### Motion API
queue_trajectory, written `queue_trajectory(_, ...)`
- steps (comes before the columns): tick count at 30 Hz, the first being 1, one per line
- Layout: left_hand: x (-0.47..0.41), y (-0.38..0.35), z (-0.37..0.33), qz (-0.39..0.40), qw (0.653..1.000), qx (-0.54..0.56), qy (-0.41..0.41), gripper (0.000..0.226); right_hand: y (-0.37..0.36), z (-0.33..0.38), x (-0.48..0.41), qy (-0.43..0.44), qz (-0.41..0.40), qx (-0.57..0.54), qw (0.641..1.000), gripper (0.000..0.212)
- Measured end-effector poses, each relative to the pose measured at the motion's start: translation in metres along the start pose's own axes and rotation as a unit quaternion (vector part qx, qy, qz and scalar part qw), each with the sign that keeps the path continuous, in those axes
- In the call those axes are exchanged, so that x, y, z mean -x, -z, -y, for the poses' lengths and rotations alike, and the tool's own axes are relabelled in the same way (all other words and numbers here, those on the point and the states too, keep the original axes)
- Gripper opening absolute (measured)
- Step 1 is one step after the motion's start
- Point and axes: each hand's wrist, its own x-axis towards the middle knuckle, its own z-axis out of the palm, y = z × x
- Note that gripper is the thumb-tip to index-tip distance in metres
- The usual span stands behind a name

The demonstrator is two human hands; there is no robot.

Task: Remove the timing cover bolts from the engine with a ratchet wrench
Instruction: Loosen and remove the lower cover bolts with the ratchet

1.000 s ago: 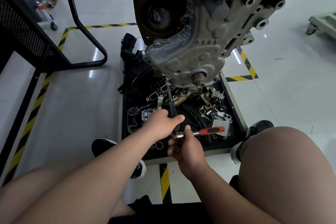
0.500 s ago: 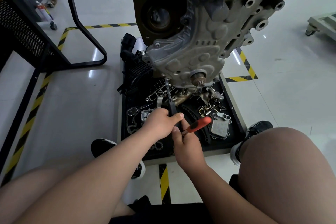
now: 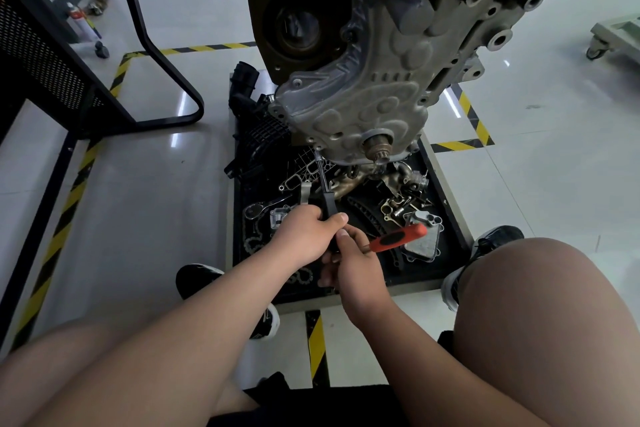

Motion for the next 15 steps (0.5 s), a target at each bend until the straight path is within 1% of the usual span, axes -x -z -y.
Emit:
queue_trajectory(4,0.0005,0.0003,0.0001,0.005,1.0,0.012,-0.004,0.038,-0.0009,0.0001,0.0002,-0.015,0.006,-0.064,0.998,0.018)
queue_trajectory(6,0.0001,0.0008,0.001,0.009,1.0,0.018,-0.002,0.037,-0.0022,-0.0001,-0.0004,-0.041,0.02,-0.102,0.994,0.019)
queue_trajectory(10,0.0003,0.0026,0.0022,0.017,0.999,0.038,0.01,0.033,-0.004,-0.0018,-0.0012,-0.108,0.064,-0.204,0.971,0.025)
queue_trajectory(15,-0.0002,0.0036,0.002,0.013,0.999,0.044,0.007,0.029,-0.0043,-0.003,-0.0013,-0.142,0.08,-0.248,0.955,0.029)
